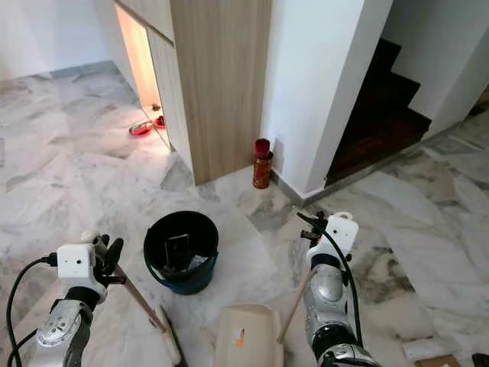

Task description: Sweep floor

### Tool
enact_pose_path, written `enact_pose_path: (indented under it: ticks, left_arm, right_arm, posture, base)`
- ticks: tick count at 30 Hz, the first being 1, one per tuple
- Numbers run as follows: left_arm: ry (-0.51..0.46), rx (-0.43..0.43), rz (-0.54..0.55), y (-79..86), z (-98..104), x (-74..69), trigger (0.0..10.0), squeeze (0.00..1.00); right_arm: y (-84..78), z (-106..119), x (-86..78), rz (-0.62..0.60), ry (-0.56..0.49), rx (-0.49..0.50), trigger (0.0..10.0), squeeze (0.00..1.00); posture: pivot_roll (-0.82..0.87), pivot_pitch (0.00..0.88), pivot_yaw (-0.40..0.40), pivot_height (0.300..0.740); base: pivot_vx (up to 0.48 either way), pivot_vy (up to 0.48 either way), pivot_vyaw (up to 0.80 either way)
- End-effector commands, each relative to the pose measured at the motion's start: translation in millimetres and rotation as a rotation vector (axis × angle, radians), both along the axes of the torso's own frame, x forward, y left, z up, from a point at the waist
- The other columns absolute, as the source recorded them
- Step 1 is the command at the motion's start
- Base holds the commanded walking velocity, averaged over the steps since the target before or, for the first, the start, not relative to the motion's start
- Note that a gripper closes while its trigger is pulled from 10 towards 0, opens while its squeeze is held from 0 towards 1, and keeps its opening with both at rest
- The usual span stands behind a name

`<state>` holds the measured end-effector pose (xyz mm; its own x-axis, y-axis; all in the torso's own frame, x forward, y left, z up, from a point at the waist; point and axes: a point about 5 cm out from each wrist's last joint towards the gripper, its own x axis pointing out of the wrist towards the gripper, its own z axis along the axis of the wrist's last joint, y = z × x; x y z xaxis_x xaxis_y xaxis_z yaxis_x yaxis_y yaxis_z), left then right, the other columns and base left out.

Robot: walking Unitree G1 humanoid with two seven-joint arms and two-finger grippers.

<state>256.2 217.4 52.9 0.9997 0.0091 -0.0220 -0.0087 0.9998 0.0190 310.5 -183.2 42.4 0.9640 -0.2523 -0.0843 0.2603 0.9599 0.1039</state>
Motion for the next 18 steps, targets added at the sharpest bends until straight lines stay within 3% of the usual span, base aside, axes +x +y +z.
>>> enact_pose_path:
  ticks: [1,18]
  left_arm:
    - [0.025,-0.008,0.013,3.1,-2.4,-2.5,10.0,0.00]
    - [0.028,-0.012,0.028,2.3,-1.9,-1.4,10.0,0.00]
  right_arm:
    - [1.1,7.7,5.4,0.005,-0.028,0.001,10.0,0.00]
    - [-3.3,11.1,8.5,-0.005,-0.029,0.003,10.0,0.00]
  posture:
    - [0.20,0.000,-0.025,0.740]
    - [0.19,0.000,-0.036,0.740]
  base:
    - [-0.281,0.000,0.00]
    - [-0.257,0.000,0.00]
